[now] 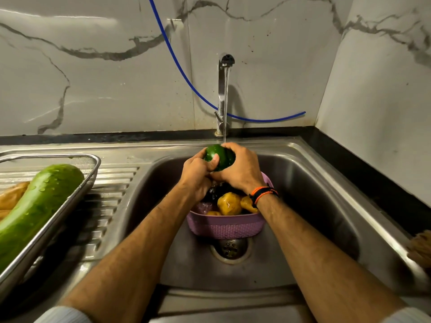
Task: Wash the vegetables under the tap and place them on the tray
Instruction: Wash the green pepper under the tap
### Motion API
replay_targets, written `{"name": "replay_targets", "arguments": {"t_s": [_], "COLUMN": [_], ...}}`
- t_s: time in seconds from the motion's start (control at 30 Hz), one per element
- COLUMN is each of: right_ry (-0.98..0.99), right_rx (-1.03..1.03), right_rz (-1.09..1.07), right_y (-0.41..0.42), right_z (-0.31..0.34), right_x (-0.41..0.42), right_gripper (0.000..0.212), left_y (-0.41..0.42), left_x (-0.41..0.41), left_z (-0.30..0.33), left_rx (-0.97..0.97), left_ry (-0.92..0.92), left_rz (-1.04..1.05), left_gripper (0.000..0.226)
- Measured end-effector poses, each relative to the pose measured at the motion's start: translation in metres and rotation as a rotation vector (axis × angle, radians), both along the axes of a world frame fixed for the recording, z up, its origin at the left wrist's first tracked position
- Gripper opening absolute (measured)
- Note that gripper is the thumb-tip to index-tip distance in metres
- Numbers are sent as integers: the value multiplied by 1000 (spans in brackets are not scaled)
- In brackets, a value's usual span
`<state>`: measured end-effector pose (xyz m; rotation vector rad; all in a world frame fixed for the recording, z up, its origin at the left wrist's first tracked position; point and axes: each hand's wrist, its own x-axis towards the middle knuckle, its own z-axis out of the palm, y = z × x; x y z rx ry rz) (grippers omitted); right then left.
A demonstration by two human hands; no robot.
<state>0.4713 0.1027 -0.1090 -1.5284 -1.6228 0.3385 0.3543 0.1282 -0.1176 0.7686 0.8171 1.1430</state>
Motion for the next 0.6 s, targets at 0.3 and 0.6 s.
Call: {"name": "replay_targets", "arguments": {"t_s": [0.3, 0.6], "right_ry": [-54, 10], "right_rx": [84, 52], "right_rz": [-79, -70], "right_y": [-7, -11], "right_z": [2, 4], "right_x": [-5, 3], "right_gripper": [62, 68], "left_y": [4, -4], "left_x": [6, 14], "left_z": [0, 4], "left_rx": [-51, -10], "left_ry": [17, 23], "left_rz": [95, 74], "left_gripper": [31, 37]}}
